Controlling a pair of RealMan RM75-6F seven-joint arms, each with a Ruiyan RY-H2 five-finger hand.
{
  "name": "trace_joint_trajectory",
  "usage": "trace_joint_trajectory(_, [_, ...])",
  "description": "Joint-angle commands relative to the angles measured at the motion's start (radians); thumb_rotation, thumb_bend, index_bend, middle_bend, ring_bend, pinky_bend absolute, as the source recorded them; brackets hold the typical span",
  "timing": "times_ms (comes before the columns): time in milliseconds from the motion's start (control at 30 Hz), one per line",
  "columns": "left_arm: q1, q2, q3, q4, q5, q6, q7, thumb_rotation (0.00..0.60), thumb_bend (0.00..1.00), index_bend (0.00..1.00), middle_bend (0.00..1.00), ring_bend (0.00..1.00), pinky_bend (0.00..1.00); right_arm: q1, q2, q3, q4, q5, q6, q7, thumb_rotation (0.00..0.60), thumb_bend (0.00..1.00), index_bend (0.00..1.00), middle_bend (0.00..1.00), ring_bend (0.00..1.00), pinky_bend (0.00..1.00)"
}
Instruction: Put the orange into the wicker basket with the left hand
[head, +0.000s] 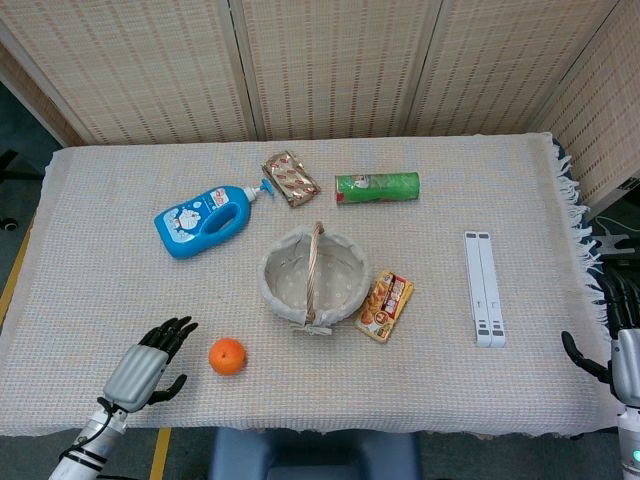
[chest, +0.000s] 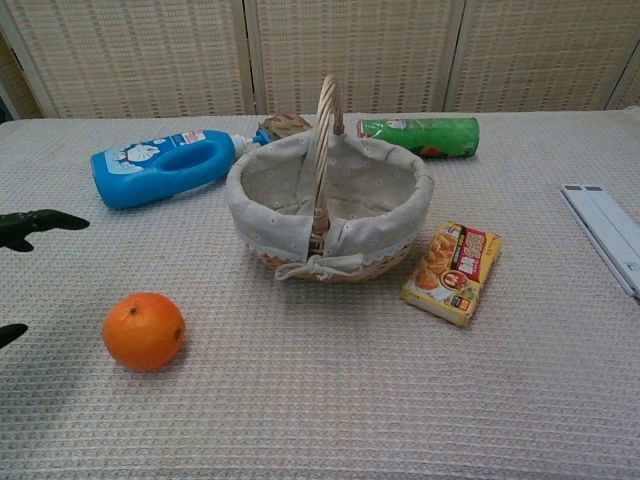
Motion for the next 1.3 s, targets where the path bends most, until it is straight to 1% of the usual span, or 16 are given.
trace_joint_trajectory(33, [-0.027,-0.041,-0.013,-0.009,-0.041,-0.044,0.038,0.6,0.39,0.0,0.0,0.0,0.15,0.002,0.003,0.004,-0.002,0.006,-0.005,0.001,0.6,0.21,0.0,0.0,0.0,0.16])
trace_joint_trajectory(167, [-0.046,-0.098,-0.023,0.007,-0.099,-0.084,0.081,0.6,0.39,0.0,0.0,0.0,0.15,0.0,0.003,0.001,0.0,-0.001,0.001,0.006,0.6,0.21,0.0,0.0,0.0,0.16])
trace_joint_trajectory(300, [-0.055,-0.164,-0.032,0.064,-0.128,-0.088,0.123,0.6,0.39,0.0,0.0,0.0,0.14,-0.002,0.003,0.0,0.002,-0.004,0.003,0.012,0.6,0.21,0.0,0.0,0.0,0.16])
trace_joint_trajectory(467, [-0.072,-0.217,-0.034,0.119,-0.171,-0.117,0.143,0.6,0.39,0.0,0.0,0.0,0.13,-0.001,0.004,0.001,0.001,-0.001,-0.001,0.012,0.6,0.21,0.0,0.0,0.0,0.16])
trace_joint_trajectory(667, [-0.081,-0.255,-0.029,0.164,-0.177,-0.119,0.148,0.6,0.39,0.0,0.0,0.0,0.12,0.0,0.005,0.0,0.0,-0.001,-0.006,0.009,0.6,0.21,0.0,0.0,0.0,0.16])
trace_joint_trajectory(767, [-0.076,-0.277,-0.03,0.187,-0.166,-0.094,0.148,0.6,0.38,0.0,0.0,0.0,0.12,0.0,0.006,0.0,-0.001,0.0,-0.007,0.012,0.6,0.21,0.0,0.0,0.0,0.16])
trace_joint_trajectory(800, [-0.074,-0.285,-0.03,0.194,-0.162,-0.085,0.145,0.6,0.38,0.0,0.0,0.02,0.12,0.0,0.006,0.0,-0.001,0.001,-0.007,0.013,0.6,0.21,0.0,0.0,0.0,0.16])
trace_joint_trajectory(867, [-0.073,-0.294,-0.028,0.206,-0.161,-0.08,0.137,0.6,0.38,0.0,0.01,0.09,0.13,0.0,0.006,0.001,0.0,0.001,-0.006,0.014,0.6,0.21,0.0,0.0,0.0,0.16])
trace_joint_trajectory(933, [-0.073,-0.297,-0.027,0.21,-0.166,-0.082,0.137,0.6,0.38,0.01,0.05,0.18,0.14,-0.001,0.006,0.002,0.0,0.002,-0.005,0.015,0.6,0.21,0.0,0.0,0.0,0.16])
trace_joint_trajectory(967, [-0.074,-0.299,-0.026,0.211,-0.171,-0.085,0.138,0.6,0.38,0.01,0.07,0.2,0.15,-0.001,0.006,0.002,0.001,0.002,-0.005,0.016,0.6,0.21,0.0,0.0,0.0,0.16])
trace_joint_trajectory(1100, [-0.076,-0.304,-0.027,0.213,-0.185,-0.088,0.141,0.6,0.38,0.1,0.14,0.29,0.18,0.0,0.006,0.002,0.001,0.002,-0.006,0.016,0.6,0.21,0.0,0.0,0.0,0.16])
trace_joint_trajectory(1200, [-0.076,-0.305,-0.027,0.214,-0.186,-0.087,0.141,0.6,0.38,0.14,0.17,0.31,0.19,0.0,0.006,0.002,0.001,0.002,-0.006,0.016,0.6,0.21,0.0,0.0,0.0,0.16])
trace_joint_trajectory(1300, [-0.074,-0.31,-0.03,0.215,-0.184,-0.077,0.137,0.6,0.38,0.22,0.22,0.37,0.23,0.0,0.005,0.002,0.001,0.002,-0.007,0.015,0.6,0.21,0.0,0.0,0.0,0.16])
